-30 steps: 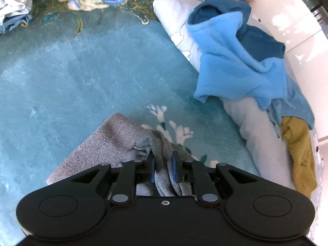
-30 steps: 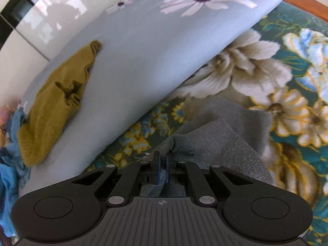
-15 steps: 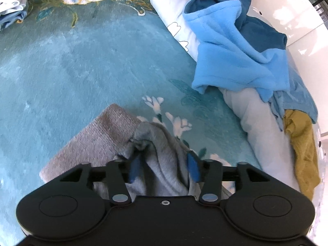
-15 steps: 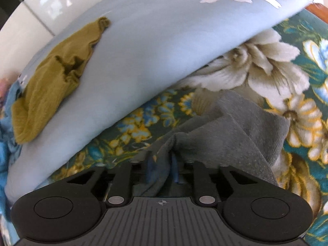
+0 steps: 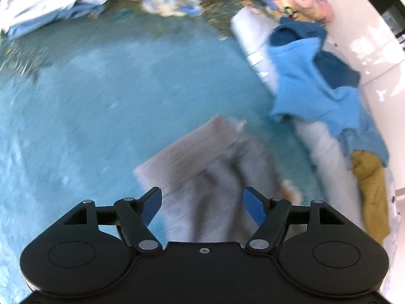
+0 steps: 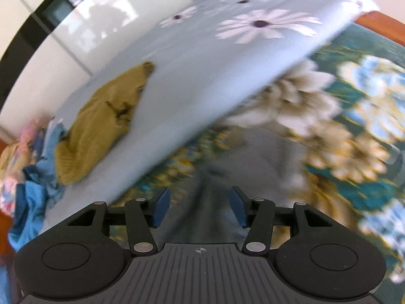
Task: Fold clothes
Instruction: 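Regrasp the waistband with the left gripper while the right gripper grasps the folded cuff, then open both grippers and release the folded grey garment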
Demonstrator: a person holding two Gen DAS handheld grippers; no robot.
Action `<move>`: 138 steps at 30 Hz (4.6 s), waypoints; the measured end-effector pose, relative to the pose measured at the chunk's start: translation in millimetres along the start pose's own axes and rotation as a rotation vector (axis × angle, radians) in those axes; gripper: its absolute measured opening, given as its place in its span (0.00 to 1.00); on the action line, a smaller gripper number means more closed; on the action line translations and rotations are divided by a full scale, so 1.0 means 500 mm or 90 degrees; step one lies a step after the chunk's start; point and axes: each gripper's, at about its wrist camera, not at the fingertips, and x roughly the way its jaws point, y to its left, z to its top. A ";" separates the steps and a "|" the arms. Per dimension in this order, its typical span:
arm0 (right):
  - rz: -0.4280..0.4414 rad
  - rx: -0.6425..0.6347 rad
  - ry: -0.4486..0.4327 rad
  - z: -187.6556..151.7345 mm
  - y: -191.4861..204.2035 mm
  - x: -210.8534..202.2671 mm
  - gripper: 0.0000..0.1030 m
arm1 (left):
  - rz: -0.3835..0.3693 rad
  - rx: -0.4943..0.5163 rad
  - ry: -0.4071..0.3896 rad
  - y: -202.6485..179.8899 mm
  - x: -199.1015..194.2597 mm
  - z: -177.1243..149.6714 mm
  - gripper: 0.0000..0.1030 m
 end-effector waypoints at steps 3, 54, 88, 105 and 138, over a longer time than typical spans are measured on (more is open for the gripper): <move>-0.027 0.035 0.012 -0.044 -0.047 -0.016 0.48 | -0.022 -0.031 0.011 0.036 0.023 -0.029 0.67; -0.018 0.156 -0.053 -0.030 -0.056 0.075 0.13 | -0.170 -0.118 -0.042 0.091 0.080 -0.026 0.12; -0.066 0.227 -0.044 -0.320 -0.067 -0.135 0.13 | -0.142 0.037 0.046 0.247 -0.002 0.116 0.14; -0.049 0.239 0.020 -0.298 -0.128 -0.157 0.34 | -0.039 0.060 -0.013 0.171 -0.126 0.045 0.60; 0.069 0.049 0.078 -0.184 -0.162 -0.071 0.05 | -0.088 0.207 0.068 -0.125 -0.045 -0.115 0.62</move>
